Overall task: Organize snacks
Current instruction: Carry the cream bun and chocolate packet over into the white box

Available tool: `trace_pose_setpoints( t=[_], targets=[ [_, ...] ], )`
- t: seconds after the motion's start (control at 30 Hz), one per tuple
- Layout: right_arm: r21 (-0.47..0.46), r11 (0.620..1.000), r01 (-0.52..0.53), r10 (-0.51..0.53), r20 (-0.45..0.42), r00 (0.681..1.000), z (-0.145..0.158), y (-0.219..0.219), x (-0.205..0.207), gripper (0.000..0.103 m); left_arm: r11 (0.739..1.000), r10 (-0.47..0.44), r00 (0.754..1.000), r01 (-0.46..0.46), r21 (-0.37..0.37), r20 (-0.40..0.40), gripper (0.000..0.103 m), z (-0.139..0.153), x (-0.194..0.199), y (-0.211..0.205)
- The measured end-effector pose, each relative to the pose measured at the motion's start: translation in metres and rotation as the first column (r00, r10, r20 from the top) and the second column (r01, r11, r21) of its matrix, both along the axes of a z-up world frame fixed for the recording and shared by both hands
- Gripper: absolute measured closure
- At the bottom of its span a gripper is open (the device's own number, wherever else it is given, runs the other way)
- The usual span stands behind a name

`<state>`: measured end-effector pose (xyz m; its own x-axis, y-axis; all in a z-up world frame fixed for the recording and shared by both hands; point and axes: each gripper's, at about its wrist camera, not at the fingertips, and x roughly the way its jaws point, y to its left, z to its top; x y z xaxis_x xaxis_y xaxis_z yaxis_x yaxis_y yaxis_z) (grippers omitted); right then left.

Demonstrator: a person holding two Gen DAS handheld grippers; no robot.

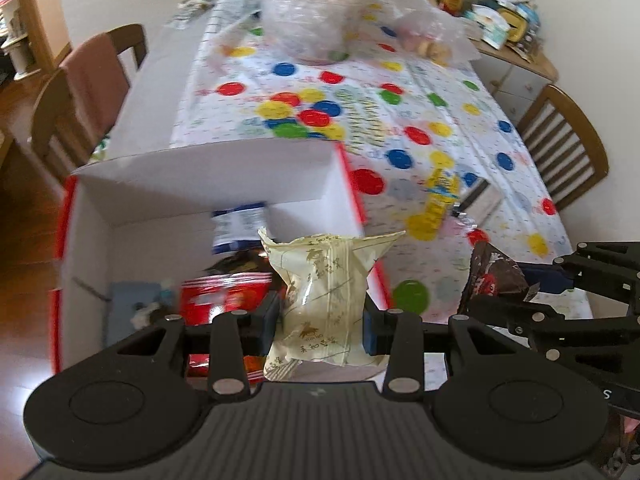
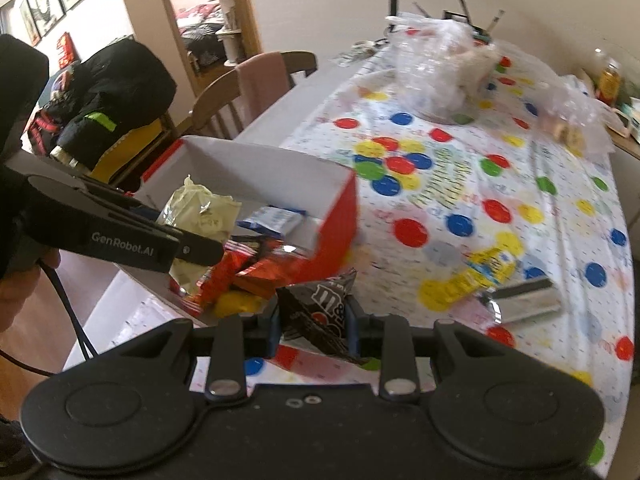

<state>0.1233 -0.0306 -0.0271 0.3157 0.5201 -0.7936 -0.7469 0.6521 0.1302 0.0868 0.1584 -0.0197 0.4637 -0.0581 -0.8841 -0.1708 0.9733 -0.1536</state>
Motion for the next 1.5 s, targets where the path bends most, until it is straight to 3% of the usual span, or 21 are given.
trace_pose_setpoints(
  t=[0.33,0.7,1.07,1.5],
  targets=[
    [-0.02,0.999,-0.03,0.03,-0.006,1.0,-0.012,0.064,-0.005,0.074,0.997,0.075,0.997,-0.074,0.024,-0.02,0.064,-0.013,-0.015,0.063],
    [-0.068,0.998,0.0,-0.002,-0.033,0.999,-0.038,0.107,0.018,0.074,0.989,0.143,0.985,-0.137,0.063,-0.096,0.064,-0.047,-0.009,0.11],
    [-0.13,0.991,0.018,-0.025,-0.057,0.998,-0.074,0.132,0.039,0.074,0.99,0.12,0.981,-0.107,0.094,-0.152,0.064,-0.073,0.006,0.118],
    [-0.15,0.988,0.019,-0.029,-0.064,0.998,-0.084,0.136,0.042,0.07,0.993,0.083,0.974,-0.062,0.104,-0.212,0.063,-0.102,0.011,0.111]
  ],
)
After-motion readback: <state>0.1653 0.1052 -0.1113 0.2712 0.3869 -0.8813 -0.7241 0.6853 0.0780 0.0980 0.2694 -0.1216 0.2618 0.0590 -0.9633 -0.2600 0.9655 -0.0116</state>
